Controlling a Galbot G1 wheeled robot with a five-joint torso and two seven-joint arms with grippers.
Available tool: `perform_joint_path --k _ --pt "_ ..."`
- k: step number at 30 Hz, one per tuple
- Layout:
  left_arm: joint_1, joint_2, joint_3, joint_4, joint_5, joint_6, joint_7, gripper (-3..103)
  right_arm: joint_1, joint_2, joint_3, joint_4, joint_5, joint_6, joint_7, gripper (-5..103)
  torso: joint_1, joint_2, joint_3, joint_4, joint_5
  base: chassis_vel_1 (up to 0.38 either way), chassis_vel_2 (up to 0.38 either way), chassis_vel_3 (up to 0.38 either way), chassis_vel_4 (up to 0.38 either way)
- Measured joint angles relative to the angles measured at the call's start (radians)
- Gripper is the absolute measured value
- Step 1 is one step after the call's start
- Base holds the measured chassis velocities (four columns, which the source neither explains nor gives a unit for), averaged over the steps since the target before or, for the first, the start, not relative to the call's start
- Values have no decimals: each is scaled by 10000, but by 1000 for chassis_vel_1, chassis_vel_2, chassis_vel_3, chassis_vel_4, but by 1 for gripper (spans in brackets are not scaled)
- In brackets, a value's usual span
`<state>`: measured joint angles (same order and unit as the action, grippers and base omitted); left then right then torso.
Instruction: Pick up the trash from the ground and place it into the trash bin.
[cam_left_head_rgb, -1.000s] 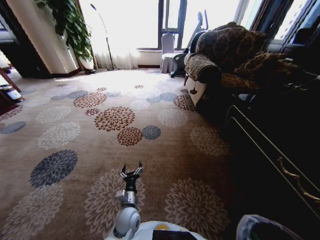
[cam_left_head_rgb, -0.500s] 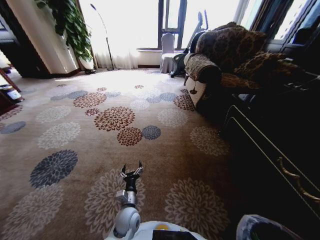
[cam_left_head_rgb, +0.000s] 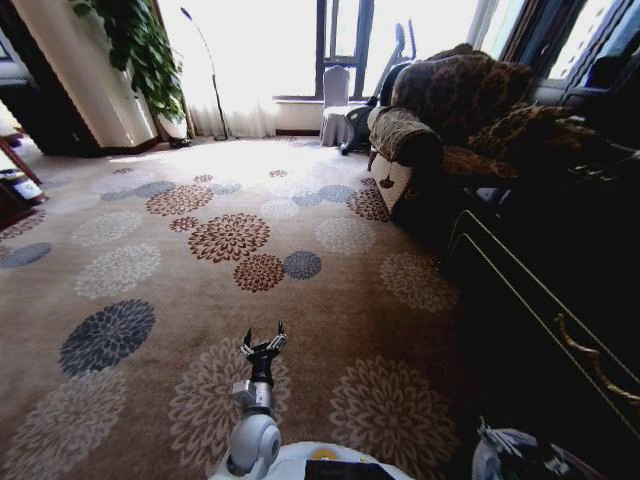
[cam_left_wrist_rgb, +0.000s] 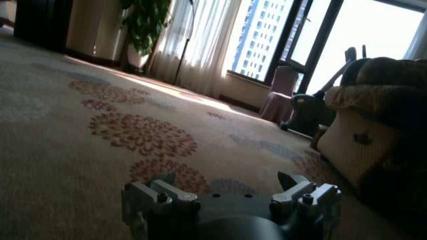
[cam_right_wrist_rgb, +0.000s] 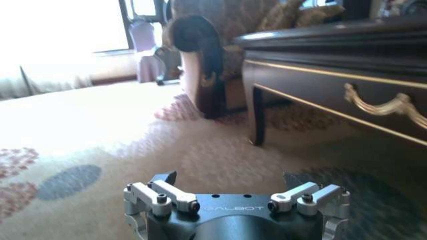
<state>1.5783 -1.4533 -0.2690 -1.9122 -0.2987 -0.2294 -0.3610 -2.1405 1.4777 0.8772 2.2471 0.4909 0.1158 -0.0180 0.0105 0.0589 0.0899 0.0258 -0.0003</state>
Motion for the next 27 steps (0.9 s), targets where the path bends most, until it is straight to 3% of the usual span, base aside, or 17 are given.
perform_joint_path --k 20,27 --pt "-6 1 32 4 1 0 -1 100 5137 -1184 -1994 1271 -1524 -1774 -2 100 0 -1 0 0 8 0 0 0 0" --pt "-6 1 32 4 0 1 0 100 5911 -1367 -2296 1457 -1754 -2039 -4 100 1 -1 0 0 8 0 0 0 0"
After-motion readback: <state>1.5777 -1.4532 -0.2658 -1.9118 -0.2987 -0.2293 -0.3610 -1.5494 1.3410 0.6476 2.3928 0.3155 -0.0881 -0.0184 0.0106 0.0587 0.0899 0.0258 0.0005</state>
